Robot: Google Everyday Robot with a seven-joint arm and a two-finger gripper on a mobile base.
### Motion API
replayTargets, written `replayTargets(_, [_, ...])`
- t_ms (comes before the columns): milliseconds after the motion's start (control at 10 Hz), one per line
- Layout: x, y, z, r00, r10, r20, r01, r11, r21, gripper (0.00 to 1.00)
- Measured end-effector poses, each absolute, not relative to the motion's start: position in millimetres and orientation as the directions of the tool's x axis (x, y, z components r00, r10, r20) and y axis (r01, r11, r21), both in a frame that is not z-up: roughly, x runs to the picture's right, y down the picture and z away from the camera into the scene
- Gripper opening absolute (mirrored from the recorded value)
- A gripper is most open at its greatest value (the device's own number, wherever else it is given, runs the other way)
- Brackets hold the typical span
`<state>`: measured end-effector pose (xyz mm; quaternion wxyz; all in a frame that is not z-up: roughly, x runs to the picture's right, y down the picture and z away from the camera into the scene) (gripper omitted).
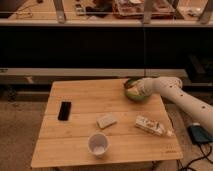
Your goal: Place the pepper in the ceramic bowl
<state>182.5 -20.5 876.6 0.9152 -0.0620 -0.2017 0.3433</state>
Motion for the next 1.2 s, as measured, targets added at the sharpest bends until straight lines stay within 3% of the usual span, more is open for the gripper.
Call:
replayTargets(400, [207, -30, 917, 0.688, 0.665, 0.289, -0.625, 0.746, -0.228, 0.02])
replayTargets(1100, [238, -28, 955, 0.693, 0.694, 0.195, -0.648, 0.718, -0.253, 0.72])
replayTargets(1200, [237, -30, 955, 0.695, 0.692, 0.195, -0.647, 0.72, -0.252, 0.78])
